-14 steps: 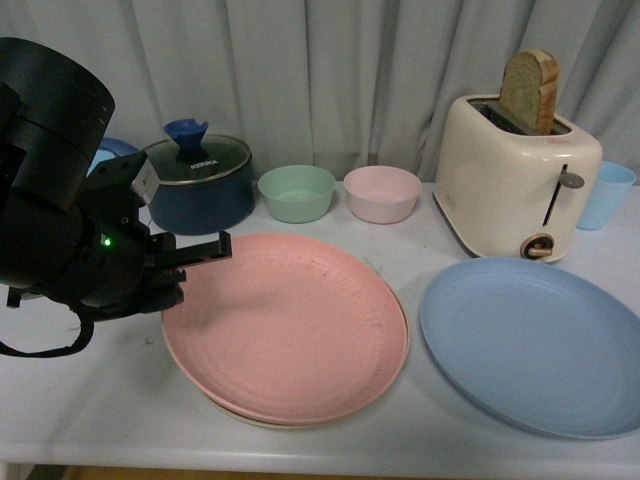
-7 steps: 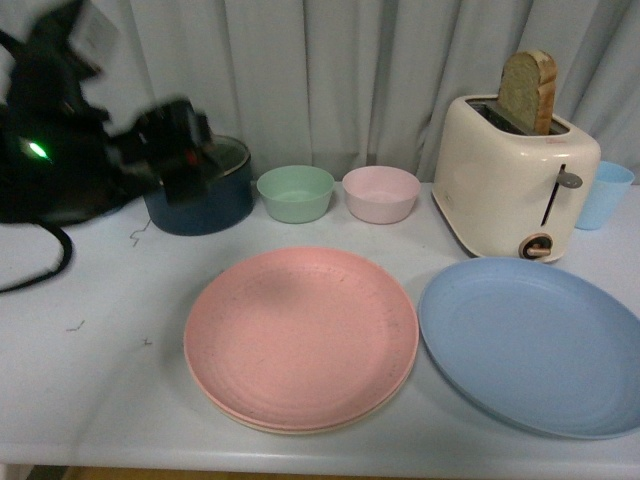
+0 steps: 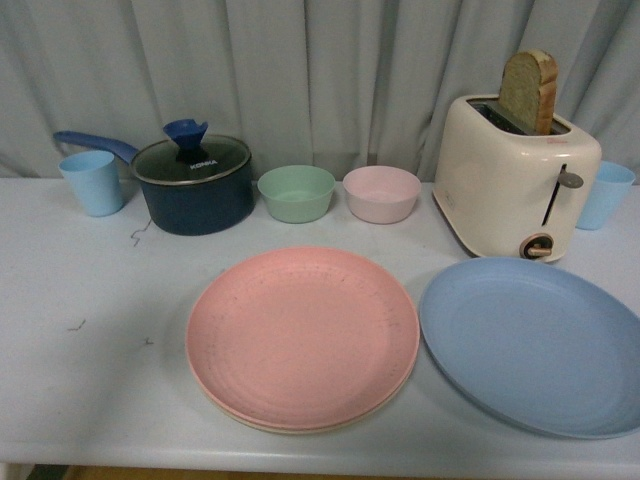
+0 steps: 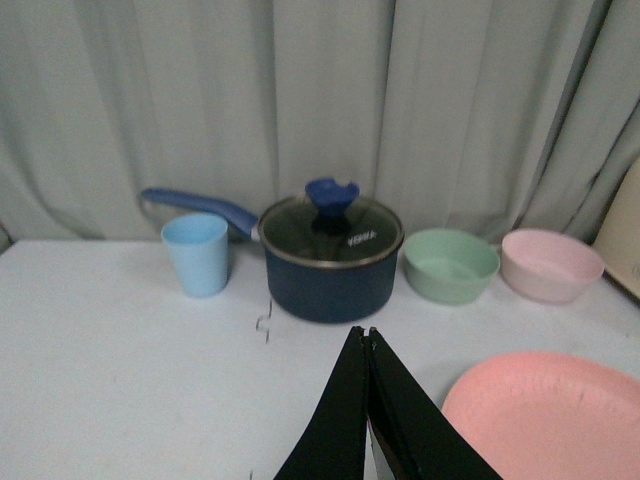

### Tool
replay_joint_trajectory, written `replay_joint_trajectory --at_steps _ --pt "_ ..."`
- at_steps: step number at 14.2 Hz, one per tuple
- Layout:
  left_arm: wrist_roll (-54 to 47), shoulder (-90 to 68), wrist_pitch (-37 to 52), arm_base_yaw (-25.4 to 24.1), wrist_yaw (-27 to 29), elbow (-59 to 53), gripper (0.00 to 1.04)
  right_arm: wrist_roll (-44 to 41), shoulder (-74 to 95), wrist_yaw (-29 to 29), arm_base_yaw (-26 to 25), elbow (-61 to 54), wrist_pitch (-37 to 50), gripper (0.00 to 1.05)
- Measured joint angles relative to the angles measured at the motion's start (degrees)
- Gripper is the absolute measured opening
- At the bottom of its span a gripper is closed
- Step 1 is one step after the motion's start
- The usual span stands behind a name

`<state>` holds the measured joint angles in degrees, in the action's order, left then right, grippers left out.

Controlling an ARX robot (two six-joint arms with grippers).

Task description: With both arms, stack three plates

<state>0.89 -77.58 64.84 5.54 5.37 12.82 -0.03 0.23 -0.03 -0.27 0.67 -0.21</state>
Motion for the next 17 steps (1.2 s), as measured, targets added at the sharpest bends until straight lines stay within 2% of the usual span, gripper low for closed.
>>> replay_joint_trajectory --at_steps 2,3,4,10,17 --pt "0.0 6.6 -3.4 -1.5 -1.1 -4.5 0.02 0.0 0.0 0.0 0.0 0.0 0.0 0.98" --pt "-0.1 10.8 -5.3 -3.8 -4.6 -5.9 0.02 0.0 0.0 0.0 0.0 0.0 0.0 0.98" --pt "0.0 14.2 -8.0 -5.7 -4.8 -7.4 0.02 0.0 0.0 0.0 0.0 0.0 0.0 0.98" --pt "-0.1 36.4 -25.2 -5.6 -5.3 -12.0 0.02 0.0 0.0 0.0 0.0 0.0 0.0 0.98" --pt "-0.1 55.5 -42.9 -5.6 -5.3 -12.2 0.02 0.0 0.0 0.0 0.0 0.0 0.0 0.98"
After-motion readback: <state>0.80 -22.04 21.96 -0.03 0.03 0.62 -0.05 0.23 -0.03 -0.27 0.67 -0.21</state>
